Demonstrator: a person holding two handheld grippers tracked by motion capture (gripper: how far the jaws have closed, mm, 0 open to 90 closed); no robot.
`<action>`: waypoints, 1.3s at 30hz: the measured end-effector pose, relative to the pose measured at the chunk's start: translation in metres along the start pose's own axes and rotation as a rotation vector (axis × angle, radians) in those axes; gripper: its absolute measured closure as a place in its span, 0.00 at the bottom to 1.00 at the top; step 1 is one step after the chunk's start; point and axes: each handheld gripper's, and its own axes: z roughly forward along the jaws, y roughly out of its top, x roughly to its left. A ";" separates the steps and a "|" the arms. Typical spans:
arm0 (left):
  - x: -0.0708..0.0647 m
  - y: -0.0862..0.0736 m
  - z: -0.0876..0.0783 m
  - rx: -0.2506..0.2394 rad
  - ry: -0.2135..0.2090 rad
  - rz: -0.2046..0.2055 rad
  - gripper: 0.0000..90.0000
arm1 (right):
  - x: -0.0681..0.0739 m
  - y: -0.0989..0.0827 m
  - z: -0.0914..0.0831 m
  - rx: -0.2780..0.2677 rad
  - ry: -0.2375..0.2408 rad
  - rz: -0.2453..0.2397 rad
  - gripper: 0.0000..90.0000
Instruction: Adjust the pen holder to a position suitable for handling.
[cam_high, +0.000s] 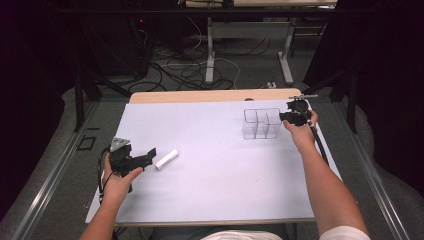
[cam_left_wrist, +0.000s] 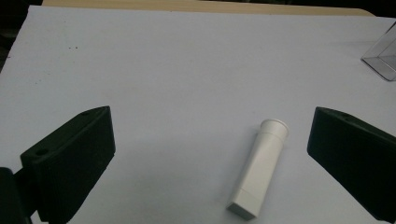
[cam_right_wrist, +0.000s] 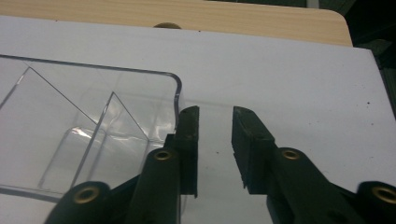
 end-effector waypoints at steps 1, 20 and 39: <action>0.000 0.000 0.000 0.000 0.000 0.000 0.01 | 0.001 0.000 0.000 0.001 -0.002 0.003 0.84; 0.000 0.000 0.001 0.000 0.004 0.000 0.01 | 0.010 -0.006 -0.002 -0.033 -0.005 0.023 1.00; 0.000 -0.001 0.002 0.001 0.003 0.002 0.01 | 0.024 -0.008 -0.001 -0.036 0.028 -0.020 1.00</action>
